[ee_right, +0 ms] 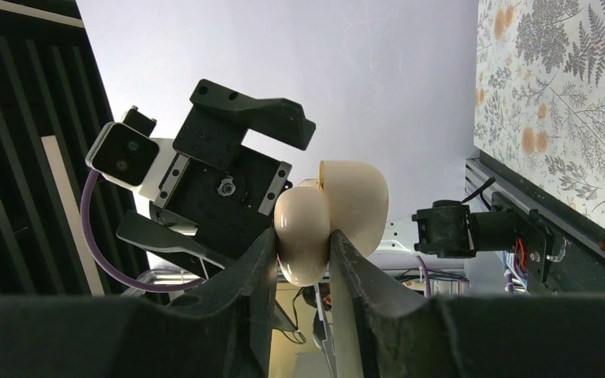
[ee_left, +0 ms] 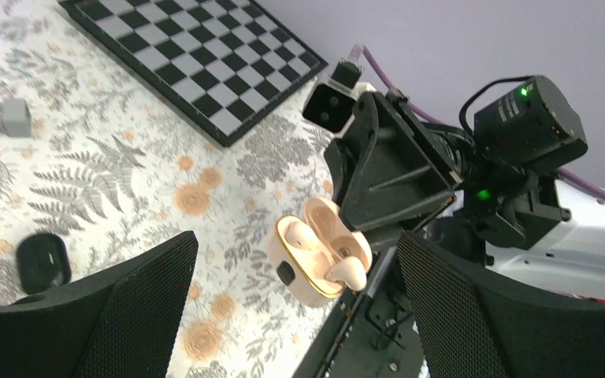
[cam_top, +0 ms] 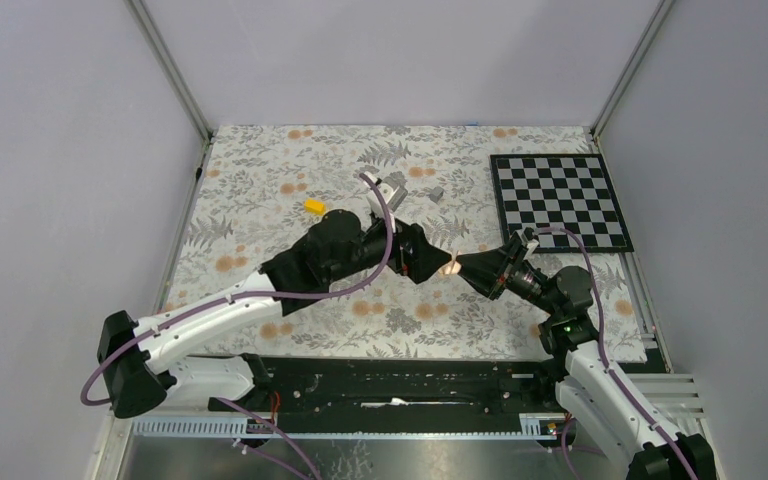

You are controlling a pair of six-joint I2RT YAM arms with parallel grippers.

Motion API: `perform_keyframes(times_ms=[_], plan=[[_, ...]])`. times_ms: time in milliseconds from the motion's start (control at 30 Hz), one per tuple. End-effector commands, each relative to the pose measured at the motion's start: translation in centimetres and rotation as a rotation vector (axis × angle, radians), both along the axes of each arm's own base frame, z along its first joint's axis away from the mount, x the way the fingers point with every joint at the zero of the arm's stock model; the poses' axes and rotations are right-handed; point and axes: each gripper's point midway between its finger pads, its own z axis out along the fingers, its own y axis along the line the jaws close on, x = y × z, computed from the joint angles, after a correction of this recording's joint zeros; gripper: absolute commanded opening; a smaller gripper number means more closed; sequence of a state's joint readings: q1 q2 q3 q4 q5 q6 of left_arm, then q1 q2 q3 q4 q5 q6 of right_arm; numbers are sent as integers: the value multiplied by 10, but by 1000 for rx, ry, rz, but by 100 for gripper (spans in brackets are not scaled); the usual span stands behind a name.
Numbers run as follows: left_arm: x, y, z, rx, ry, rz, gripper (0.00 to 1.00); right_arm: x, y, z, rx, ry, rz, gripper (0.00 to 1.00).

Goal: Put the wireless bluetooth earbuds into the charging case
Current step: Adjust the earbud with the charging case.

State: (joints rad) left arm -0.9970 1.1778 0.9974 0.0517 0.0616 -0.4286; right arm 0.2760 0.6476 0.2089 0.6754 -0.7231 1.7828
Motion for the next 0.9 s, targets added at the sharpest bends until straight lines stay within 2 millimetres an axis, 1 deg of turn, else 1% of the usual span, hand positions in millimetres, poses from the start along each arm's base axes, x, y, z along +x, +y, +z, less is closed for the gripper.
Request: perform_keyframes(times_ms=[0, 167, 233, 333, 467, 500, 600, 733, 833, 867], plan=[[-21, -4, 7, 9, 79, -71, 99, -3, 1, 14, 4, -69, 6, 0], [-35, -6, 1, 28, 93, -104, 99, -4, 1, 15, 4, -73, 6, 0], [-39, -8, 0, 35, 83, -116, 97, -5, 1, 14, 3, -71, 7, 0], [-39, -12, -1, 49, 75, -114, 90, -5, 0, 14, 3, -72, 6, 0], [-37, -18, 1, 74, 55, -106, 86, -6, 0, 14, 4, -74, 6, 0], [-36, -19, 0, 82, 49, -103, 83, -6, 0, 15, 4, -75, 6, 0], [-35, -20, -1, 99, 40, -96, 81, -7, 0, 15, 5, -72, 5, 0], [-32, -20, -3, 108, 34, -85, 75, -6, 0, 14, 4, -71, 3, 0], [-32, -19, -5, 117, 31, -82, 65, -5, 0, 14, 1, -68, 4, 0], [-31, -19, -6, 123, 32, -78, 64, -5, 0, 13, 0, -67, 5, 0]])
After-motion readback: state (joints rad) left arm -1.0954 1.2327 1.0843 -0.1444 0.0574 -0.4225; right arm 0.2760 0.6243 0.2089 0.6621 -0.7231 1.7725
